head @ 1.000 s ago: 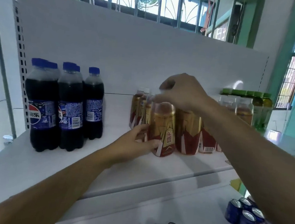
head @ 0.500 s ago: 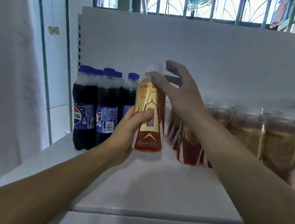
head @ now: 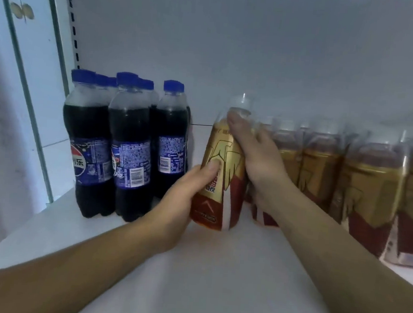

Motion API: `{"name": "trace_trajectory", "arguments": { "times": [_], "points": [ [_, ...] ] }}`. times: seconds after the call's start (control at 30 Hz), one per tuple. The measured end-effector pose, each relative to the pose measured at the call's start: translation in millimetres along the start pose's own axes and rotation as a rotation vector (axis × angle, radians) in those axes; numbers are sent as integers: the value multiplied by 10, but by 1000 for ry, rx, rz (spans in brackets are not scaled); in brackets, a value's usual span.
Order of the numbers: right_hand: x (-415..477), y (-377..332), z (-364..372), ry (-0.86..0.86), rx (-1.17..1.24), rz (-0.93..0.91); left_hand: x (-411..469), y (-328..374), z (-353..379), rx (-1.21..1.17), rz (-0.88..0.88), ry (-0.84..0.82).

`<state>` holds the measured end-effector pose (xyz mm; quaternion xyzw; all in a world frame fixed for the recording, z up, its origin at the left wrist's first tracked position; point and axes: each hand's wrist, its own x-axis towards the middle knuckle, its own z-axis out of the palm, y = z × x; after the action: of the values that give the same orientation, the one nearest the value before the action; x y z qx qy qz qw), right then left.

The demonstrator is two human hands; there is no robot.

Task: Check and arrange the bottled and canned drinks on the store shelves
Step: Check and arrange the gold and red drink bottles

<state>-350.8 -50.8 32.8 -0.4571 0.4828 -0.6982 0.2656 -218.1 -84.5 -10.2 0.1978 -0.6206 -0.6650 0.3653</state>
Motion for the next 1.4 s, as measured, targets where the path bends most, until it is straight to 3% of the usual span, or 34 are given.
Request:
{"name": "trace_trajectory", "arguments": {
  "times": [0.13,0.23,0.47,0.57,0.67,0.9,1.07,1.3,1.4],
  "points": [
    [8,-35,-54,-174,182,85,-33,38,-81,-207,-120,-44],
    [-45,-34,-73,-258,296,101,-77,40,-114,-229,-178,-135],
    [-20,-9,-52,-69,190,-98,-95,-3,-10,-28,39,-86],
    [-55,-7,-49,-172,307,7,-98,-31,-15,-107,-11,-37],
    [-66,-49,-117,-272,442,52,-115,39,-46,-194,-112,-105],
    [-51,-24,-49,-103,305,-106,-118,86,-20,-42,63,-16],
    [-92,-56,-64,-207,465,55,-174,107,-48,-220,-97,-92],
    [-52,-28,-29,-77,247,-60,-136,83,6,-67,25,-71],
    [-78,-47,-20,-138,342,28,-145,92,-51,-165,-104,-97]
  ]
}}
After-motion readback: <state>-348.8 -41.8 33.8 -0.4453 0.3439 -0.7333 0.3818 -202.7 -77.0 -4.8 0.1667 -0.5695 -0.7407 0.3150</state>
